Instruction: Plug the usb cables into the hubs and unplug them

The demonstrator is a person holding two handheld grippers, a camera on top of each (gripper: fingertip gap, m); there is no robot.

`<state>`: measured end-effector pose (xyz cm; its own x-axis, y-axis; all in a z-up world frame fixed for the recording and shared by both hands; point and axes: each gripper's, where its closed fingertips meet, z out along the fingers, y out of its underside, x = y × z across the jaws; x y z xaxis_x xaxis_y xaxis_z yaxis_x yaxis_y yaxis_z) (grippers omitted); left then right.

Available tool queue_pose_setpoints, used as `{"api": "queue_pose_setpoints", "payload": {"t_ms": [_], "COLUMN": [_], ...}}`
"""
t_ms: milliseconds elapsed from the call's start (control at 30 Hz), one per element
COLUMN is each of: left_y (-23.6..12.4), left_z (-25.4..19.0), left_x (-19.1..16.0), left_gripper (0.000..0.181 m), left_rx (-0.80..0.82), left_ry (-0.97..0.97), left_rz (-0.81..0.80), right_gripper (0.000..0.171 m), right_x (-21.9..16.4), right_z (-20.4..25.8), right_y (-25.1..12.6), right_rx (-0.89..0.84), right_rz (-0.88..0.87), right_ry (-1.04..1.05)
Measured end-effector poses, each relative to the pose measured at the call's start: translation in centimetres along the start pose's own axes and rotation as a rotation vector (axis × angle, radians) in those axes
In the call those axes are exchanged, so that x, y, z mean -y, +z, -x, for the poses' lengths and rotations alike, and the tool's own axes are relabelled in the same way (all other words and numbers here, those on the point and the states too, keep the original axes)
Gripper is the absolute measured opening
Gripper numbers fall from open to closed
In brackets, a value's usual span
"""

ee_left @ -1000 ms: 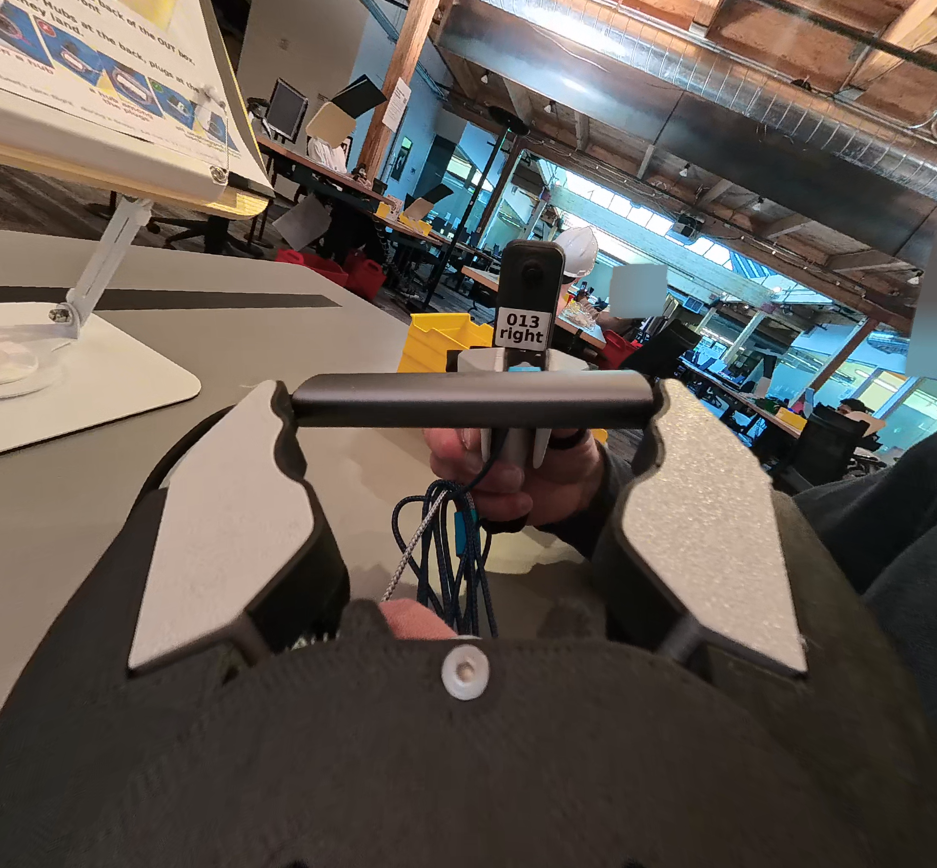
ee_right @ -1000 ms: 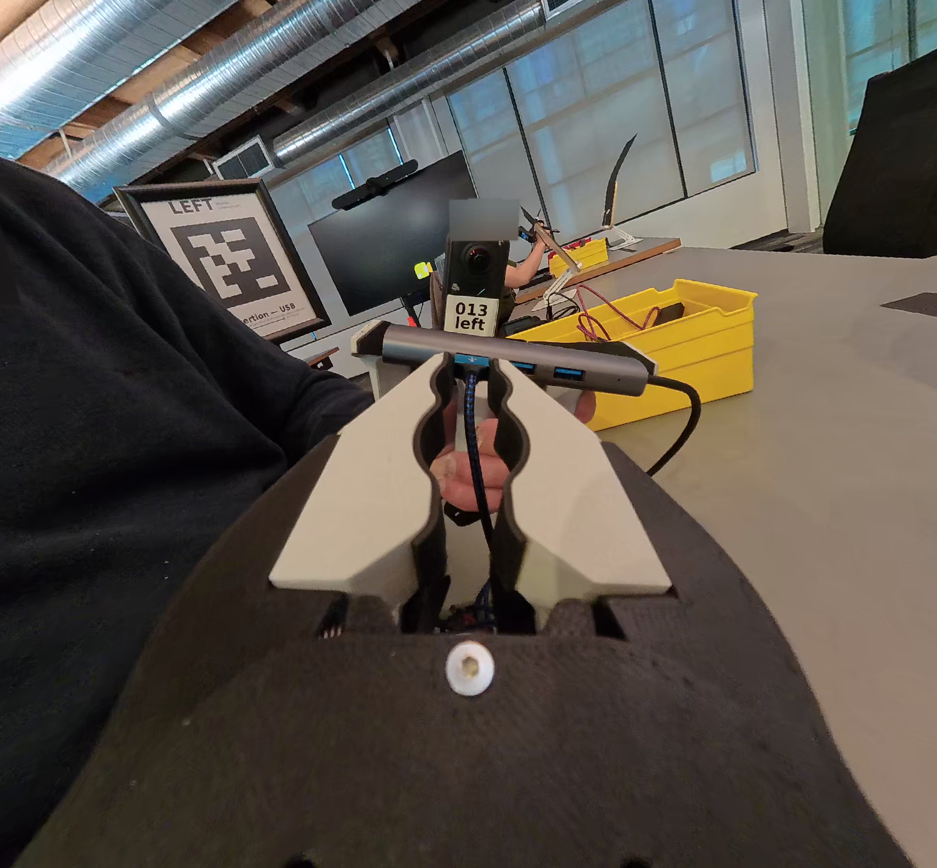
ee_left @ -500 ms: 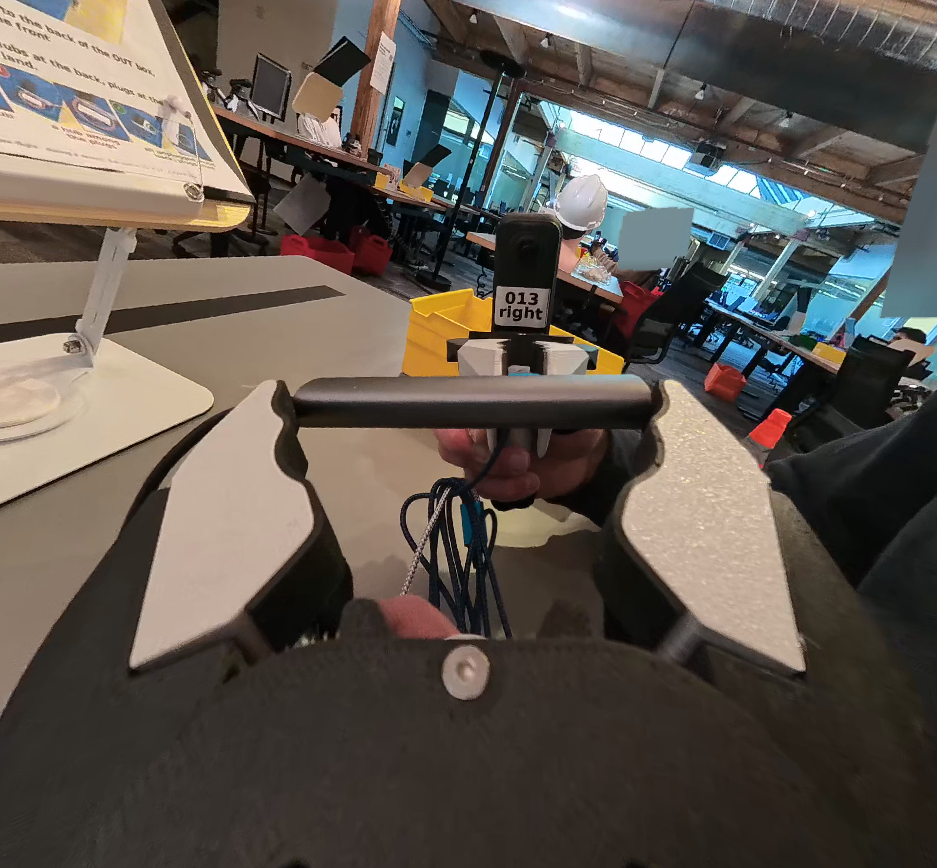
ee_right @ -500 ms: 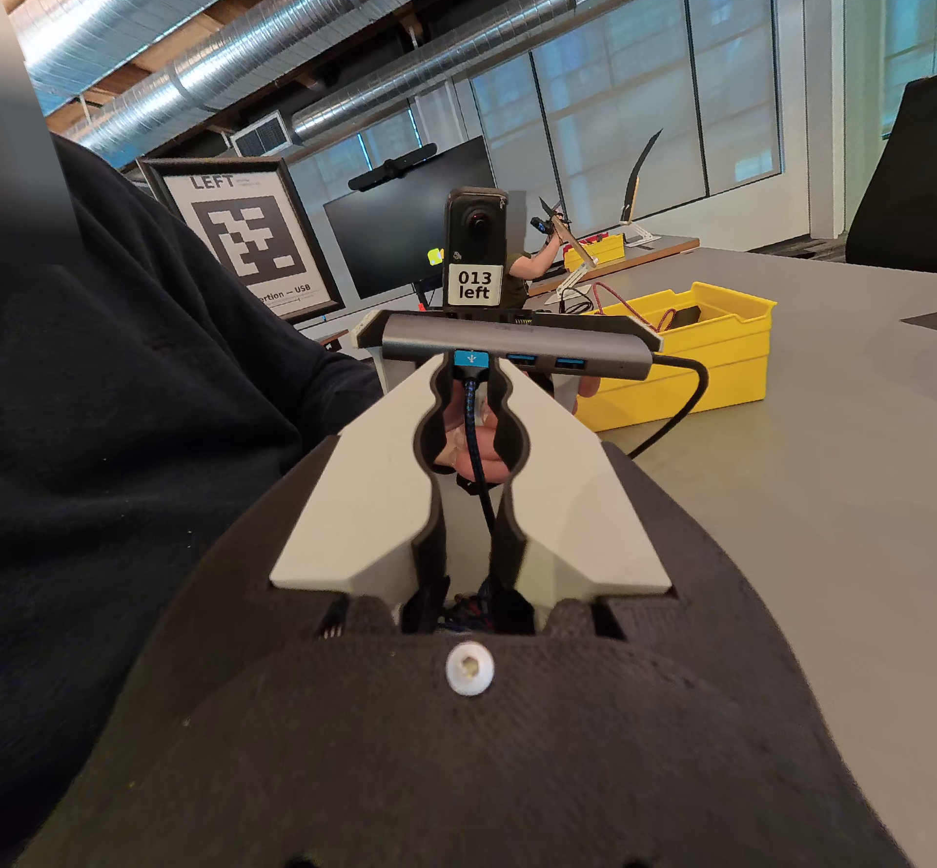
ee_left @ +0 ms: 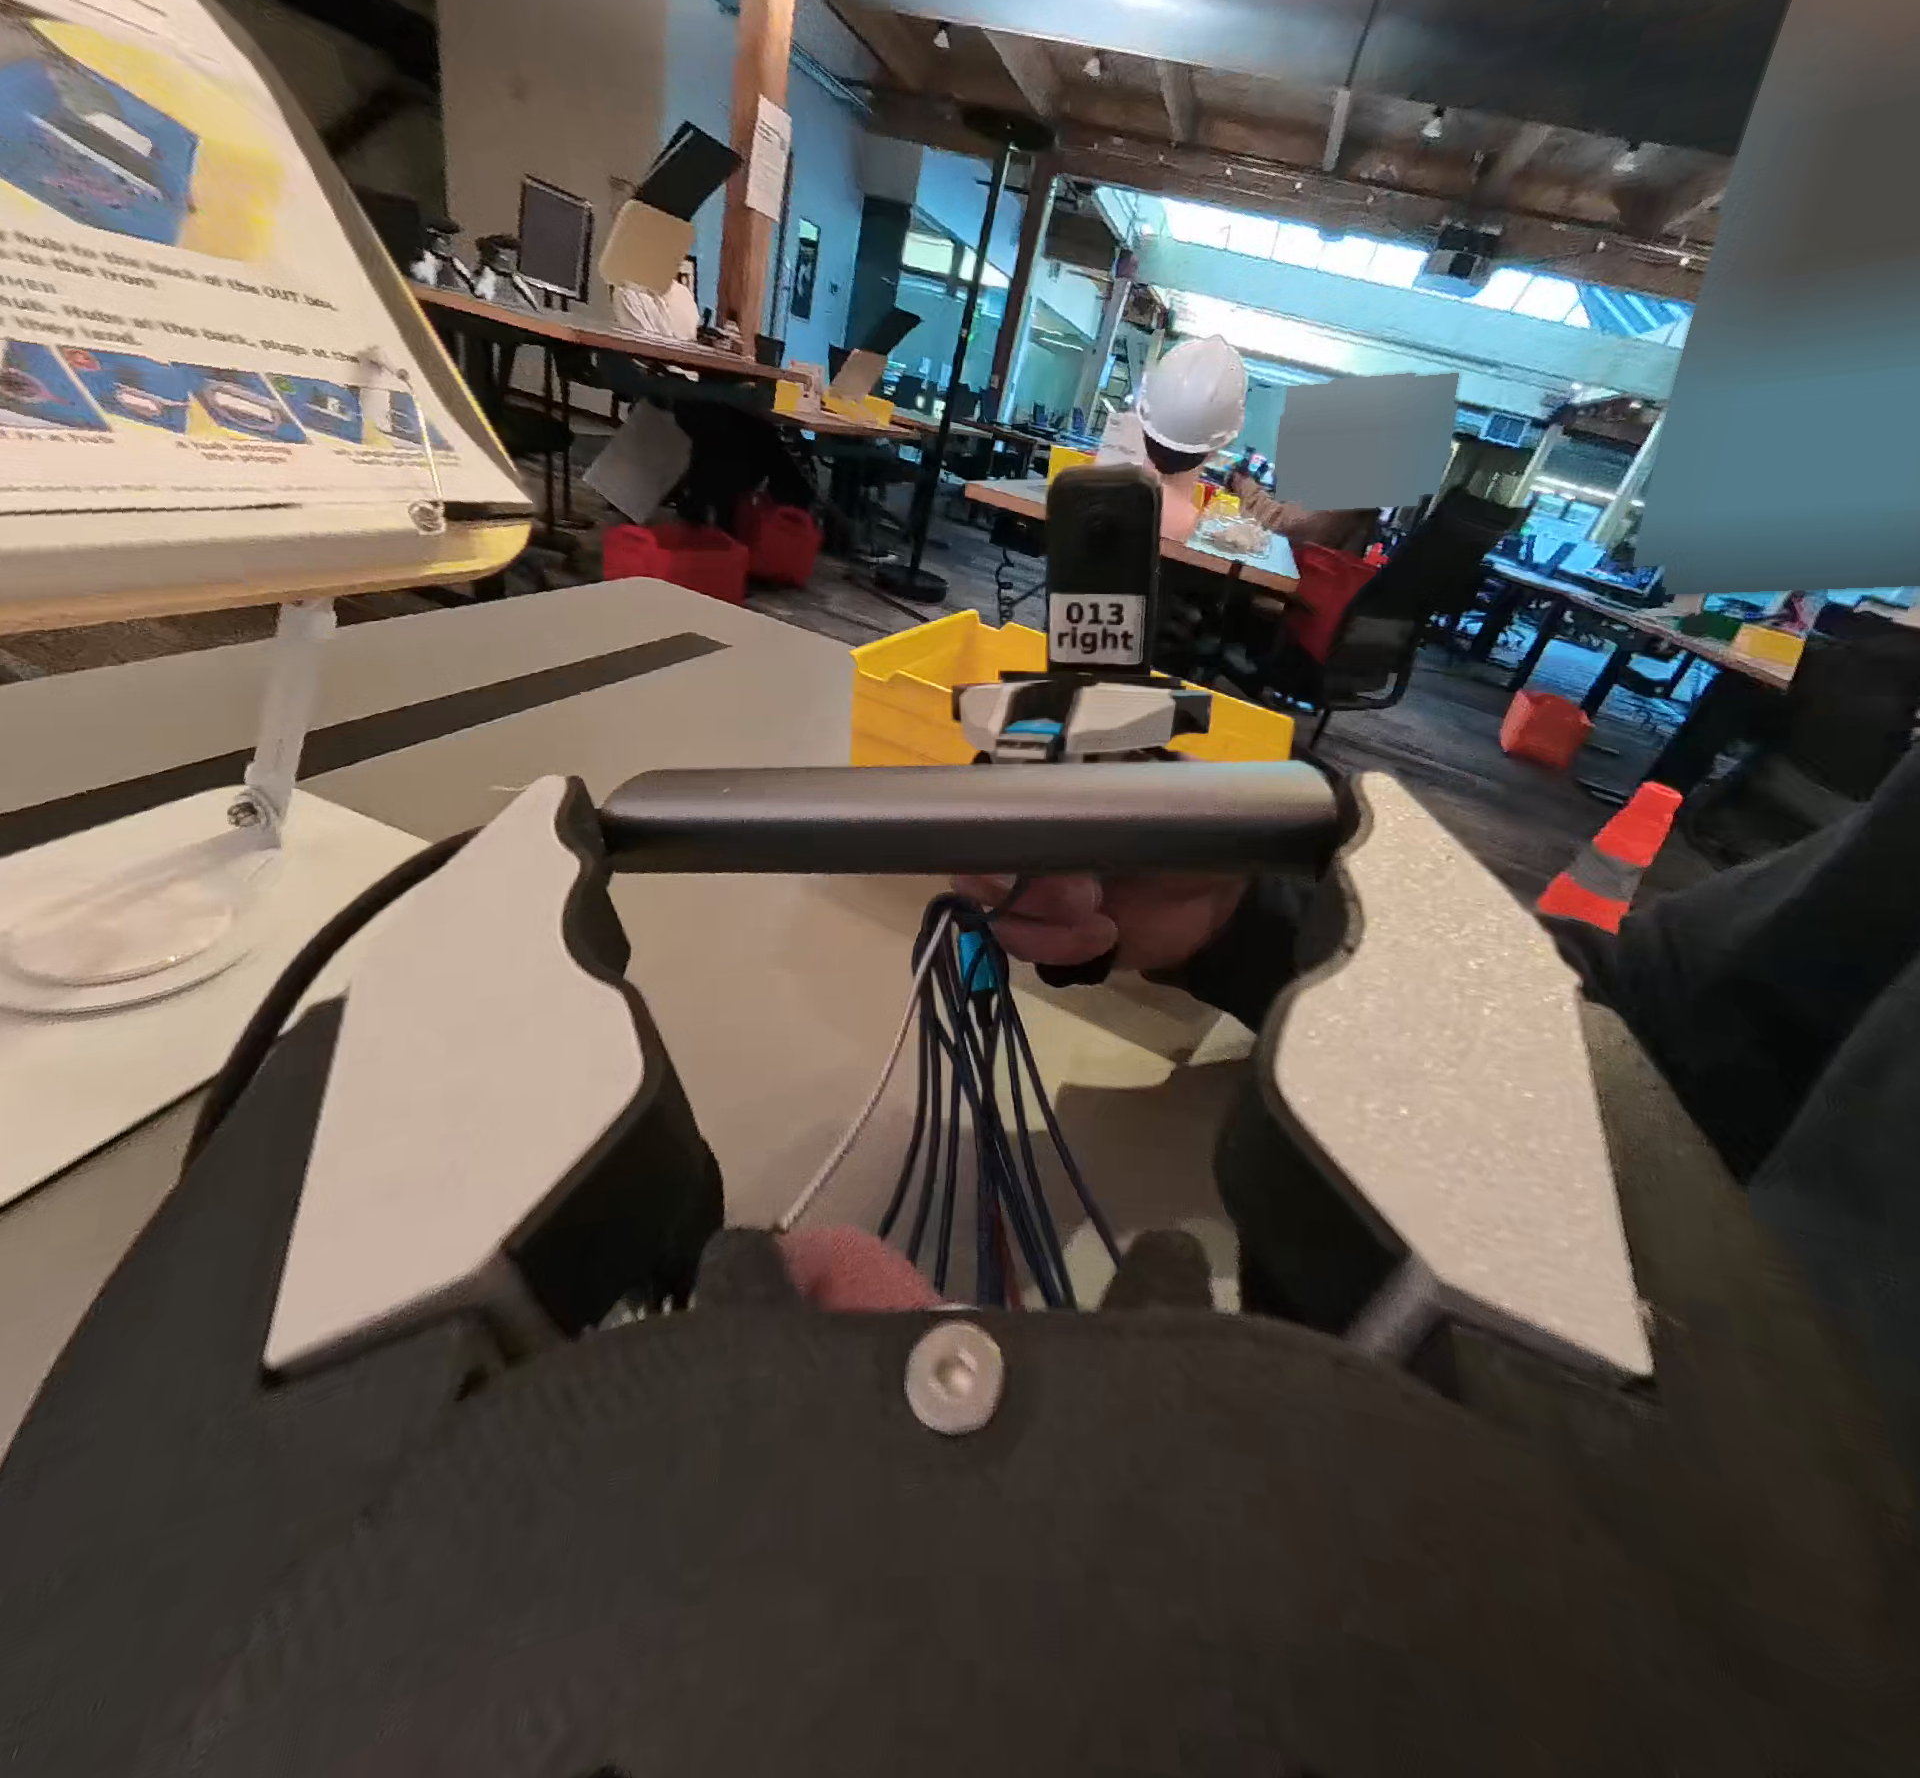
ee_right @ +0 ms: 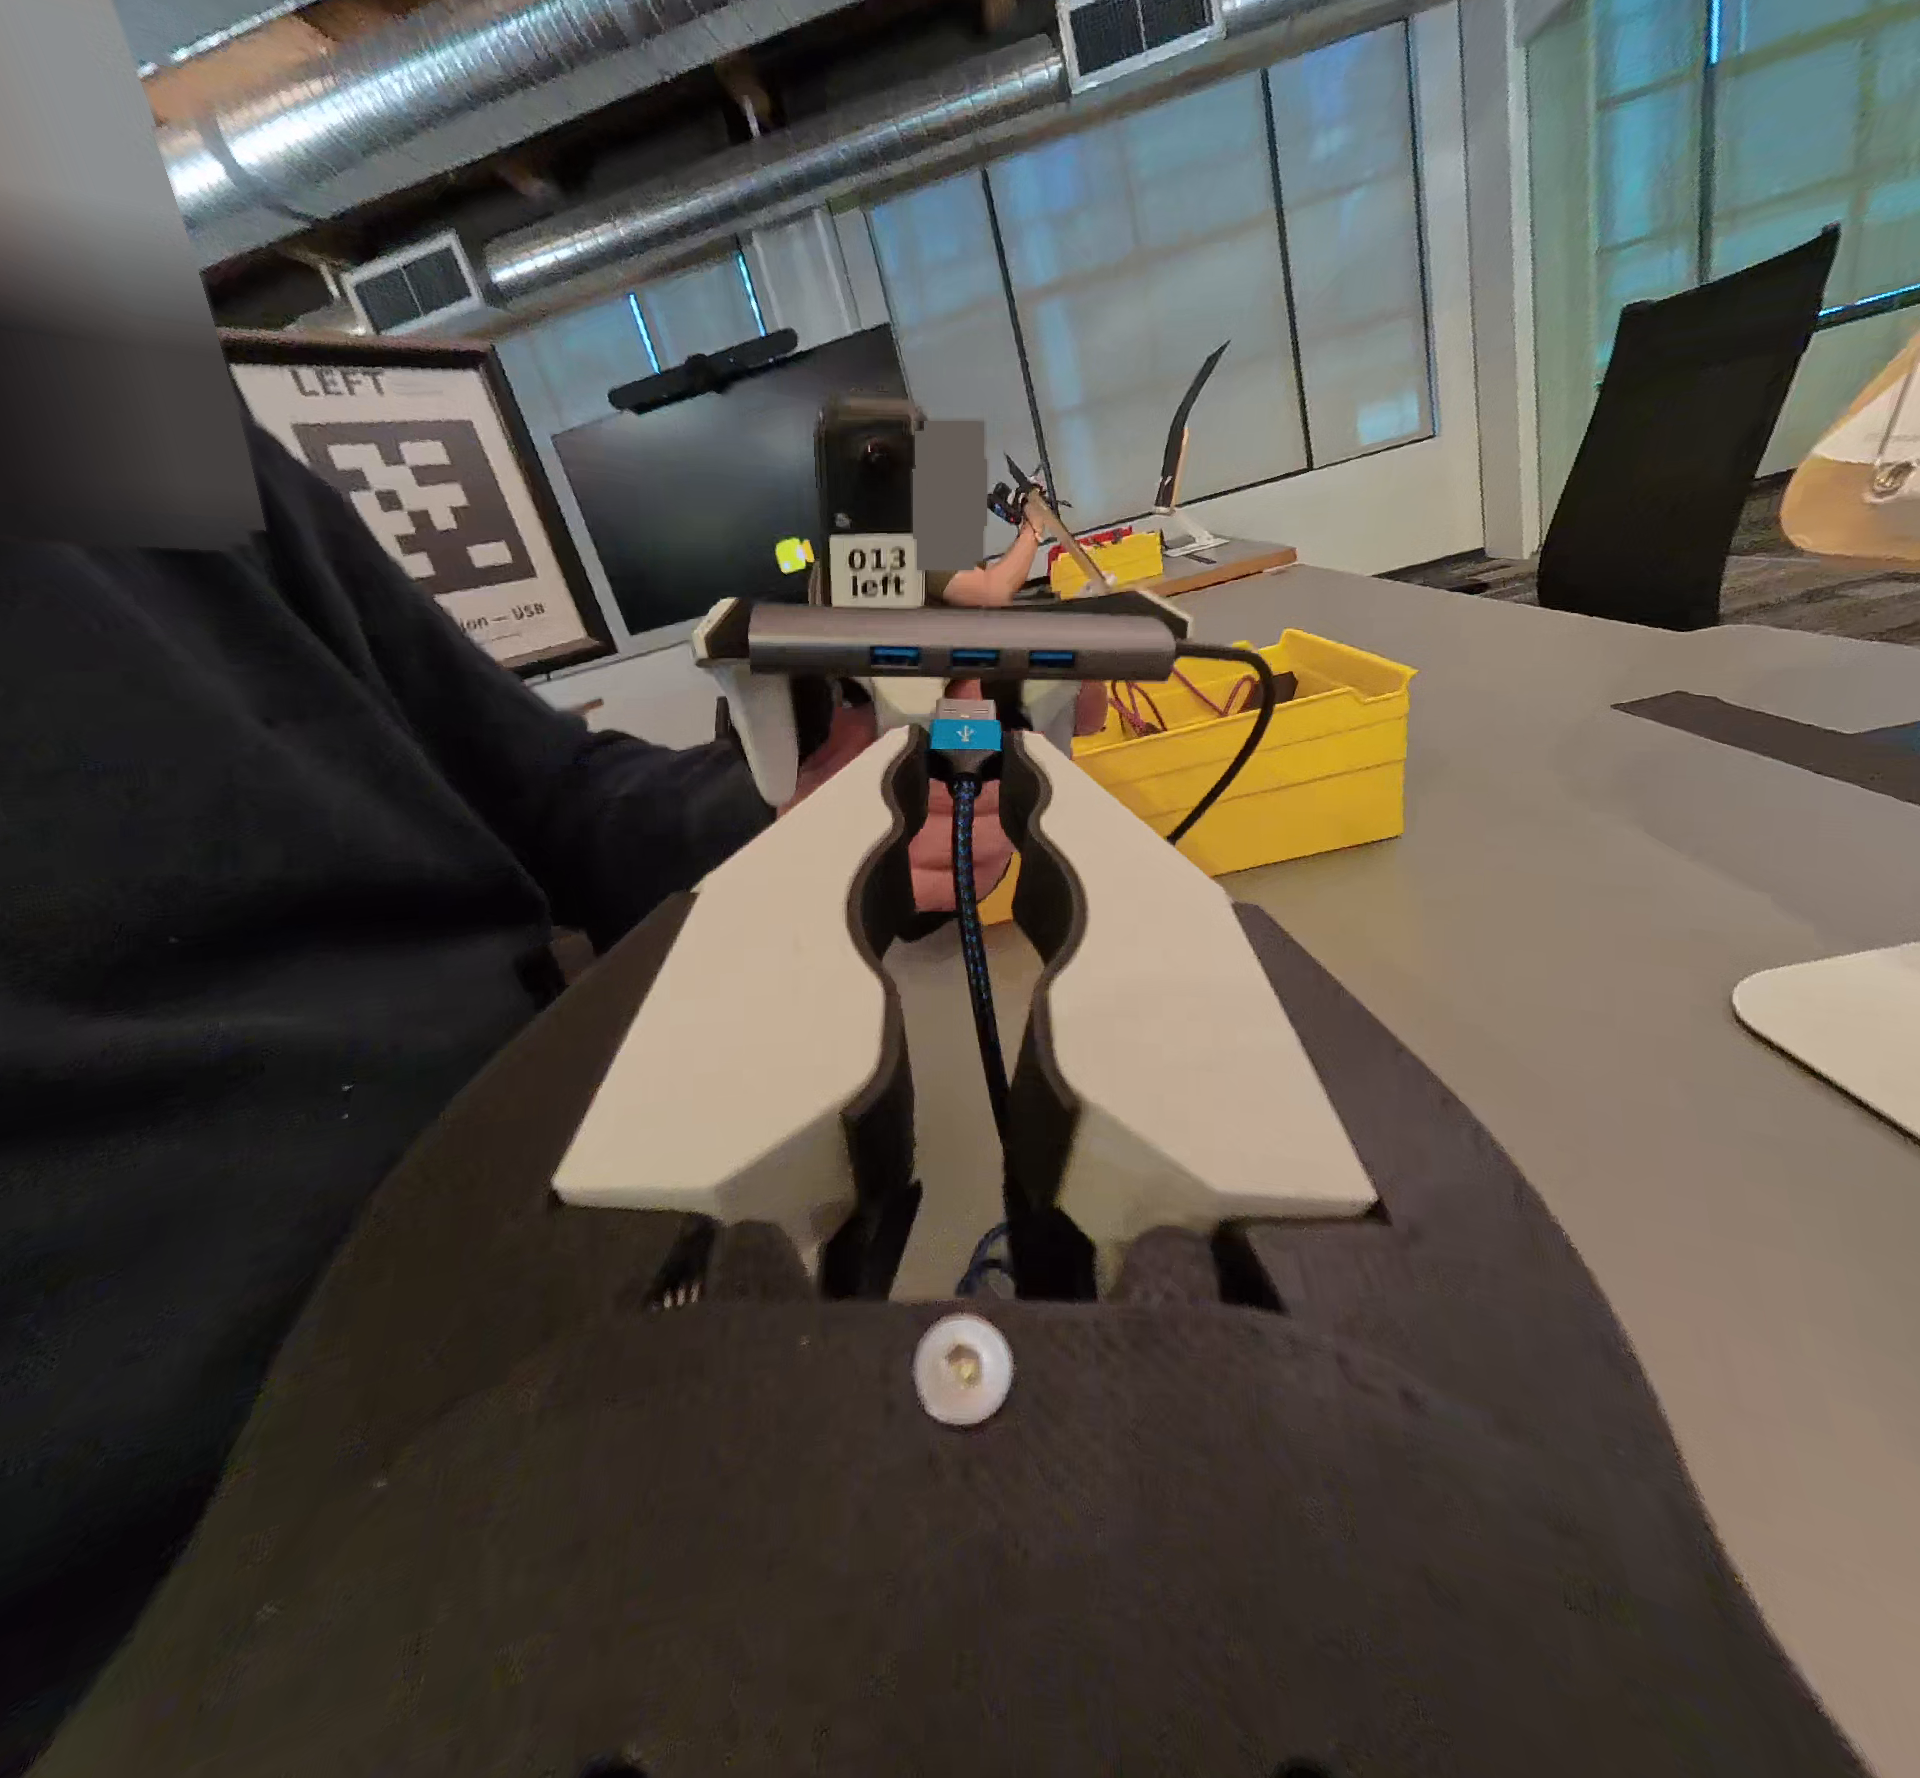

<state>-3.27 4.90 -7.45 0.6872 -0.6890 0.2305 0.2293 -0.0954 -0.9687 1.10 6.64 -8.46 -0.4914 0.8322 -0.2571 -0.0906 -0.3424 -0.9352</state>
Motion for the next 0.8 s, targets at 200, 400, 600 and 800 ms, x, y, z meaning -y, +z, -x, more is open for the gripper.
{"api": "queue_pose_setpoints", "payload": {"t_ms": [200,400,600,800], "left_y": [-1.7,-1.6,-1.8,-1.8], "left_z": [1.3,1.2,1.3,1.1], "left_x": [0.8,0.5,0.1,-0.1], "left_gripper": [0.126,0.126,0.127,0.127], "left_rx": [-0.012,-0.041,-0.047,-0.053], "left_ry": [-0.137,-0.155,-0.155,-0.157], "left_rz": [-0.085,-0.081,-0.066,-0.055], "right_gripper": [0.011,0.011,0.012,0.012], "right_x": [0.0,-0.5,1.3,4.8], "right_z": [-0.6,-0.5,0.3,0.9], "right_y": [0.4,2.0,1.9,0.2], "right_rx": [-0.028,-0.086,-0.144,-0.212], "right_rz": [0.004,0.133,0.226,0.244], "right_ry": [0.017,-0.043,-0.1,-0.157]}}
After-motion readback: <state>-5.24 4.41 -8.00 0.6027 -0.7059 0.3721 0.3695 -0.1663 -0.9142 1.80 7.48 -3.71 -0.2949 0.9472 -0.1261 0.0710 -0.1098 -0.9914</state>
